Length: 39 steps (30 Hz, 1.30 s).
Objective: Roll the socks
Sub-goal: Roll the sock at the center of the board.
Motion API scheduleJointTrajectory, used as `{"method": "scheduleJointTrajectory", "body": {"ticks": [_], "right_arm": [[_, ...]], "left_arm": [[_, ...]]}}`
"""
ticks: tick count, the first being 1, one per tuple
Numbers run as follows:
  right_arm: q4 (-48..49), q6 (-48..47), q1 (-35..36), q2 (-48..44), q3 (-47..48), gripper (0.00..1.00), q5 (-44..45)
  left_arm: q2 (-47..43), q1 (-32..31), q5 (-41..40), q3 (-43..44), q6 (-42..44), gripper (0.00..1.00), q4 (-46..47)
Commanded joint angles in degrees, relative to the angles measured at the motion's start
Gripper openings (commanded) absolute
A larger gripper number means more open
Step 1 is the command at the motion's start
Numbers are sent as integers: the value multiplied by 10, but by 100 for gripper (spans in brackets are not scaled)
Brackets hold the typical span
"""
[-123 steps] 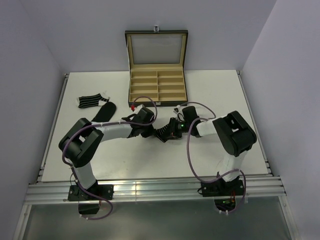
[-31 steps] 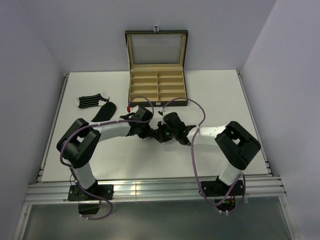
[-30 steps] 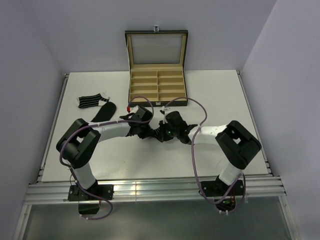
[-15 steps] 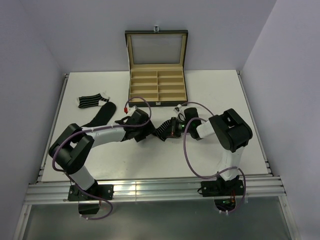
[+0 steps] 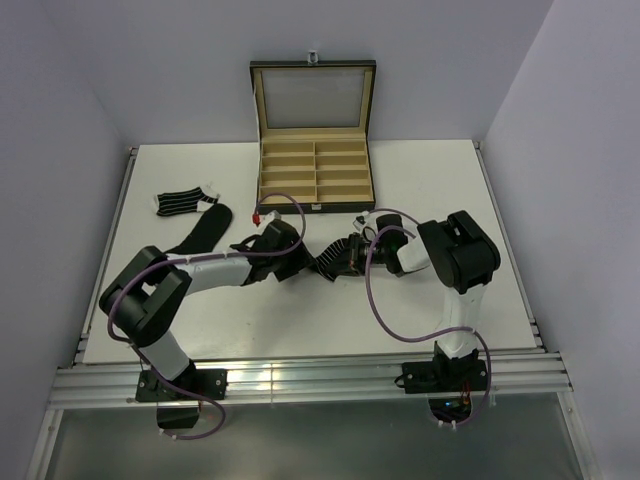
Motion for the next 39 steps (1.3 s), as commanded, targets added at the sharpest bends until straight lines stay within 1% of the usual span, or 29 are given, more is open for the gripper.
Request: {"method": "scheduleJointTrajectory", "body": {"ticks": [1,4,7,8,11,25,28,33,39], "right_arm": [[-58,-20,-15,23,0,0,48],[-62,-19,-16,24,4,0,48],[-64,-19,-17,21,4,0,49],[-66,-20,-16,21,5,0,49],[-67,-20,-16,22,5,0,50],[-80,-28,-16,24,9,0,55],[-80,-25,-17,25,8,0,55],[-83,-25,-17,19,9,0,56],[-104,-33,-16,11,16,0,63]], "left_arm": [[-16,-3,5,-26,14,65,50],[-48,-3,-3,-58,22,68,88],[-59,-3,-3,-72,29,66,103],[-56,-3,-3,-72,30,62,102],[-41,-3,0,-65,31,58,106],[19,-3,13,-30,34,56,125],[28,-3,13,-22,34,56,113],[43,-3,8,-4,32,50,85],[75,-4,1,34,30,38,19]]}}
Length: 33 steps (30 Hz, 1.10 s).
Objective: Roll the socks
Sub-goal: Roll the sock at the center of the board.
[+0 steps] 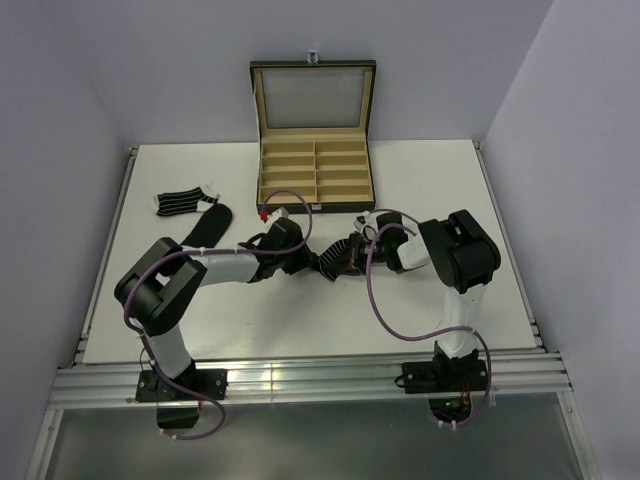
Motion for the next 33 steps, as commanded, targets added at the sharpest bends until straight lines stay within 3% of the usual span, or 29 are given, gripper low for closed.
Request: {"method": "scheduleJointTrajectory", "body": {"ticks": [1,6,13,17,23,33], "right_arm": [[-72,-41,-8,7,3,0,70],[-113,-68,-4,-3,14,1,98],[-179,-128,21,-83,19,27,181],[-239,-178,44,-165,21,34,272],[-285,-215,111,-249,24,36,421],[-333,-204,168,-229,56,36,490]], "left_arm": [[27,-4,-8,31,10,37,-70],[49,-8,-24,70,21,34,-136],[88,-28,-56,132,40,24,-218],[88,-32,-65,147,45,21,-237],[85,-38,-67,148,47,21,-234],[69,-45,-65,139,48,20,-217]]}}
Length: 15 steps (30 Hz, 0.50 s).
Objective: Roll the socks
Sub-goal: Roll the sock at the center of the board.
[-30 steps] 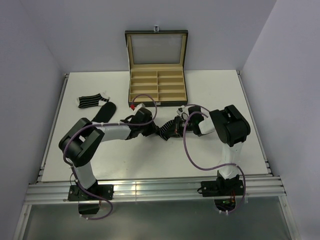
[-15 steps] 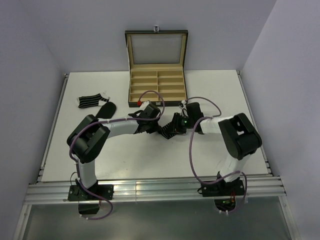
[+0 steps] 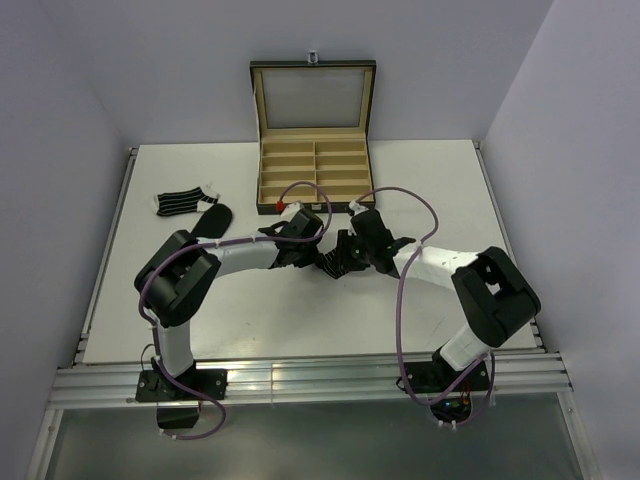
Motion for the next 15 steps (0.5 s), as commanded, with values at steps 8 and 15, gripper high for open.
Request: {"method": "scheduleJointTrajectory", "body": {"ticks": [8,15], "right_arm": [[-28,14,33,22,29,35,46],[-30,40,33,30,24,24,35]], "left_arm": [[3,-10,0,-13,13,20,-44],[0,-11,0,-15,6,21,-46]]}}
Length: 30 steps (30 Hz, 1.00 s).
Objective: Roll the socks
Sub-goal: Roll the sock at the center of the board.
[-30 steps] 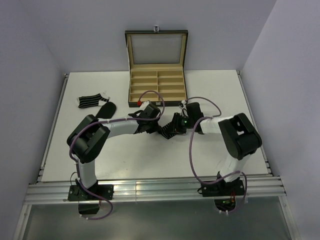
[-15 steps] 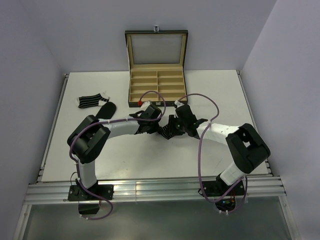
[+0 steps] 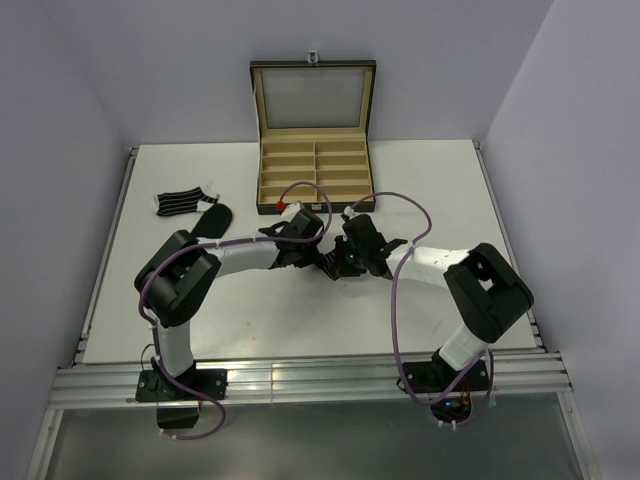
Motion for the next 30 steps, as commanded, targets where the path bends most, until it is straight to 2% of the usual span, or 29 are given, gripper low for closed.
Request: {"method": "scheduleJointTrajectory", "body": {"ticks": [1,4,5,8,10,12,13,19,25,30], "right_arm": [[-6,26,4,10,13,19,7],[-4,48,2,12,-2,1,5],[2,55,-1,13,-15,0,0],[42,89,-26,9,-56,0,-43],[75,115,-57,6,-82,0,-94],[127,131,-82,13,-116,0,-134],[143,144,-105,19,-124,0,-170],[241,177,-146,78,-151,0,-253],[288,206,-169,133,-157,0,-306],[278,197,-183,148,-154,0,-312]], "left_arm": [[-1,-10,2,-17,5,21,-46],[-15,-9,1,-27,-8,25,-40],[-19,-10,0,-36,-16,27,-36],[-47,-8,-6,-55,-35,48,-24],[-58,-6,-7,-65,-43,55,-13],[-75,-4,-7,-80,-54,66,-5],[-79,-3,-3,-86,-55,68,8],[-93,-3,23,-107,-50,70,47],[-81,-3,46,-115,-34,67,90],[-58,-3,43,-106,-27,63,94]]}}
